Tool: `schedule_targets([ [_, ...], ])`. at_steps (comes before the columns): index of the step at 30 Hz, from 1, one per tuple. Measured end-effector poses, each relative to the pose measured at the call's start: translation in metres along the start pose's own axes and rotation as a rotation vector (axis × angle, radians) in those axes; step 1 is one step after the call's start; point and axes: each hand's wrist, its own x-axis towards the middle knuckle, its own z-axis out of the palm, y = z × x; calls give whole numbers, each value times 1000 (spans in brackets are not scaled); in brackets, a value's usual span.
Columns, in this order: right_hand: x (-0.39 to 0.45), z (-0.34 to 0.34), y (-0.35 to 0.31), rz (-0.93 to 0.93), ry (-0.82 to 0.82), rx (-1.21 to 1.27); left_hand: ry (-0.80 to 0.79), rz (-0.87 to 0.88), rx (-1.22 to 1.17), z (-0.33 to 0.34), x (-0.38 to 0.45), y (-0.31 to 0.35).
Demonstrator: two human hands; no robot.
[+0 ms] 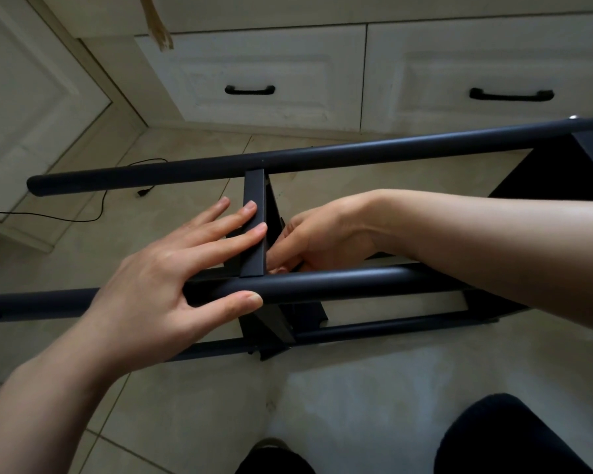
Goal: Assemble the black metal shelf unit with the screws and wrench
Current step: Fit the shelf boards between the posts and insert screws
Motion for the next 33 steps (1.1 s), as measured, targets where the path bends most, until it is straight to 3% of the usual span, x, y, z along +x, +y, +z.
schedule_targets([
  [20, -3, -2, -1, -16, -54, 44, 1, -8, 8, 0, 0, 0],
  [26, 3, -1, 1, 15, 6, 8, -4, -9, 13, 0, 0, 0],
  [33, -1, -2, 1, -24, -60, 21, -5, -19, 24, 0, 0, 1],
])
